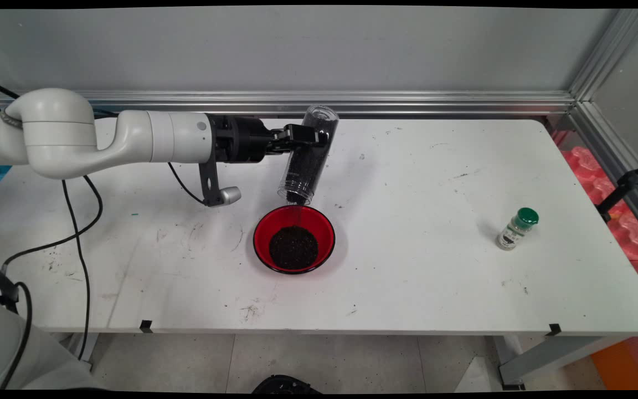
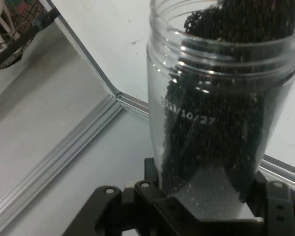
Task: Pour the black seasoning powder in the red bowl
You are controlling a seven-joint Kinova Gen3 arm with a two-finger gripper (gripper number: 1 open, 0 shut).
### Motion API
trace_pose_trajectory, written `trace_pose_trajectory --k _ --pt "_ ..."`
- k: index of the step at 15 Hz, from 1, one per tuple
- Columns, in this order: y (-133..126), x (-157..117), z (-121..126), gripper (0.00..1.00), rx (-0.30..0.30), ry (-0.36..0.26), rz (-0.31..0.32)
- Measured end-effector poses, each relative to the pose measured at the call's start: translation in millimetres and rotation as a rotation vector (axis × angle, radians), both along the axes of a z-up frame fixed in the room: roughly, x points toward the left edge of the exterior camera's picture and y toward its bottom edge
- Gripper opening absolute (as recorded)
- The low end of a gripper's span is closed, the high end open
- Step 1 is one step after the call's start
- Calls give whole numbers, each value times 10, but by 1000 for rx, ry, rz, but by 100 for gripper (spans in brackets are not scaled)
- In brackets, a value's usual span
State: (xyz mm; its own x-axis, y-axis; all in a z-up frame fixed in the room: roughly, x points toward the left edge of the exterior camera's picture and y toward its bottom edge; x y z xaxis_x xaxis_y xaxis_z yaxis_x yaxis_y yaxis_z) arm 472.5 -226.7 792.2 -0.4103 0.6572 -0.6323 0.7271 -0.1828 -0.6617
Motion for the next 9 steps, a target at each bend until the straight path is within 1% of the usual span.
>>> trace_pose_trajectory --k 9 --pt "-15 -13 -8 0 3 2 3"
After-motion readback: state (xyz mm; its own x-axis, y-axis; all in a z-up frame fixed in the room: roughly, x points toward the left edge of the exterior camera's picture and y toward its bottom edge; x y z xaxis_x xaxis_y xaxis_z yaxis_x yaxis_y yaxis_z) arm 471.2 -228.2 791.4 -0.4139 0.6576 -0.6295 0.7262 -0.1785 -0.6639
